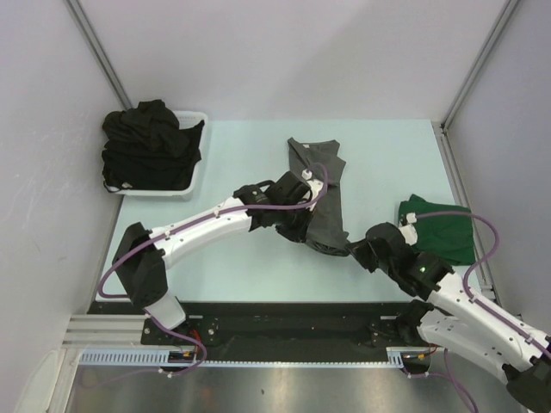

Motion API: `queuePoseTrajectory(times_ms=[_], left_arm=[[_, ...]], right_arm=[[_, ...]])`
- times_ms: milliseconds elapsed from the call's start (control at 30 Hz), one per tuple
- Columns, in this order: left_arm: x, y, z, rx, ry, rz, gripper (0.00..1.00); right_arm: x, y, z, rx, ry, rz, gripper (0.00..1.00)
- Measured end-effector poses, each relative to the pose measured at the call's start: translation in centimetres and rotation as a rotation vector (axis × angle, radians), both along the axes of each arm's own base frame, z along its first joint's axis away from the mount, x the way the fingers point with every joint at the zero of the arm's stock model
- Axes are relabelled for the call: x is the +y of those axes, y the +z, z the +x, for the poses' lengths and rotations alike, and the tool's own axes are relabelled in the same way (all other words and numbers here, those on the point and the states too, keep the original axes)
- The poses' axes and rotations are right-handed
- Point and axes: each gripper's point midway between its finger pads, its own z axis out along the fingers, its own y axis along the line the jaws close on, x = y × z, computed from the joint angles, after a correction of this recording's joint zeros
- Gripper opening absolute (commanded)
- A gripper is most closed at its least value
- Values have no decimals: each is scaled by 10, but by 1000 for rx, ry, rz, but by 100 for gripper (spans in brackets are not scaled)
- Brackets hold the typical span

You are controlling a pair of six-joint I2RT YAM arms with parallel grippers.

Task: Fold and stack the t-shirts
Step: Fold the folded rectangular tshirt in 1/3 of the way

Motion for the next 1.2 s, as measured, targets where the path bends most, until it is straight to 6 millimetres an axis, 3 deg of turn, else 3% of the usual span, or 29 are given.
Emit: queuePoseTrajectory(times_ms=[233, 600, 933, 1200], left_arm=[[0, 3, 10, -18, 19, -17, 0], [10, 5, 41, -66, 101, -25, 0], [15, -15, 80, -74, 157, 5, 0], [11, -24, 106, -82, 171, 17, 0]], right_arm=[[-3, 2, 20, 2, 60, -86, 0], [10, 10, 74, -38, 194, -225, 0], [10, 5, 120, -48, 246, -265, 0], [6, -6, 145, -39, 265, -255, 0]])
